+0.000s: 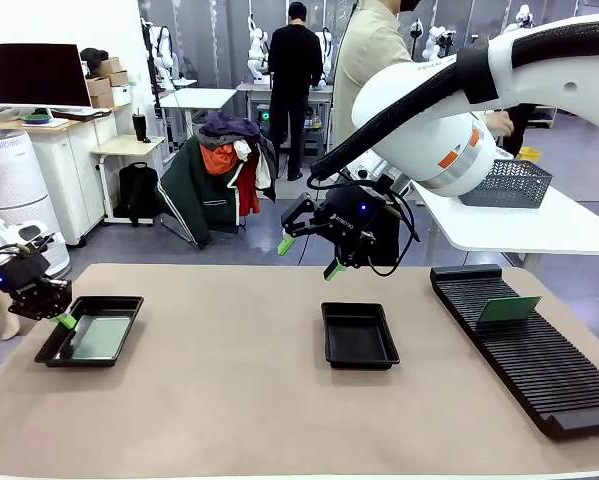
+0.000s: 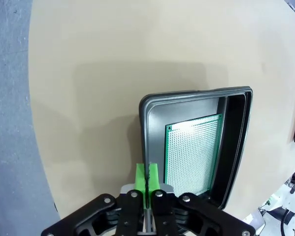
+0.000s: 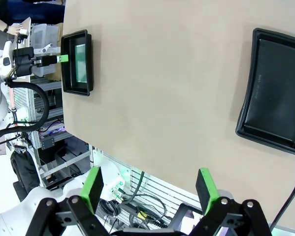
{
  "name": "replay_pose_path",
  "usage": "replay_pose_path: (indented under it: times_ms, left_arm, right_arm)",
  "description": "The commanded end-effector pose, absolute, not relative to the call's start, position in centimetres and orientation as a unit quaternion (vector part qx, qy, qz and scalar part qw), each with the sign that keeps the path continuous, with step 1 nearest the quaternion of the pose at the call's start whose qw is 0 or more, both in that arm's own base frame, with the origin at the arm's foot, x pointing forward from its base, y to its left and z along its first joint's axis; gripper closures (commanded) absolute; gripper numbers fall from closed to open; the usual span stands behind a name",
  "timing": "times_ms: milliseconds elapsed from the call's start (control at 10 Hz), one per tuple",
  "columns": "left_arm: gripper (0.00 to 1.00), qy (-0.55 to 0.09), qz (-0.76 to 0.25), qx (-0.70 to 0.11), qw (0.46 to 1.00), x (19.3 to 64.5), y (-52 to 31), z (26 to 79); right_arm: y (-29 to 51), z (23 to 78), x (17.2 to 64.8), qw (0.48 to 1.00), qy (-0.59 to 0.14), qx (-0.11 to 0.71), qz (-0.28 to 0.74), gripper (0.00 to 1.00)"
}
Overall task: Inspect and transfer BCBs to ESD trays.
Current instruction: Pick up the ESD tray and place it on the left side of the table.
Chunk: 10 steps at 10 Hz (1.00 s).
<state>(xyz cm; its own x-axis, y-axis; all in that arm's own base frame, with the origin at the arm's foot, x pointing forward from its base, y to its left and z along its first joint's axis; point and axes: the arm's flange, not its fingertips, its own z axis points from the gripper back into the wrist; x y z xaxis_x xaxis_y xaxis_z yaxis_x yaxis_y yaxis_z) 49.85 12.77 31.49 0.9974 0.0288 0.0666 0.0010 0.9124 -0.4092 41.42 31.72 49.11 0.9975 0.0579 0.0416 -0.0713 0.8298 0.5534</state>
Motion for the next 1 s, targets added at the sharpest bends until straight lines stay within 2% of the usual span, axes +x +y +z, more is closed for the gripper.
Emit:
replay_pose_path:
  times_ms: [0, 800, 900]
  left_arm:
    - [0.97, -0.036, -0.006, -0.204, 0.978, 49.98, 12.97, 30.96]
    - [0.97, -0.030, 0.007, -0.208, 0.978, 49.89, 12.66, 30.72]
    - [0.87, -0.028, 0.007, -0.208, 0.978, 49.92, 12.57, 30.52]
  right_arm:
    - [31.89, 49.19, 41.65, 0.961, -0.012, 0.276, 0.025, 0.00]
    - [31.89, 49.19, 41.65, 0.961, -0.012, 0.276, 0.025, 0.00]
    - [31.89, 49.19, 41.65, 0.961, -0.012, 0.276, 0.025, 0.00]
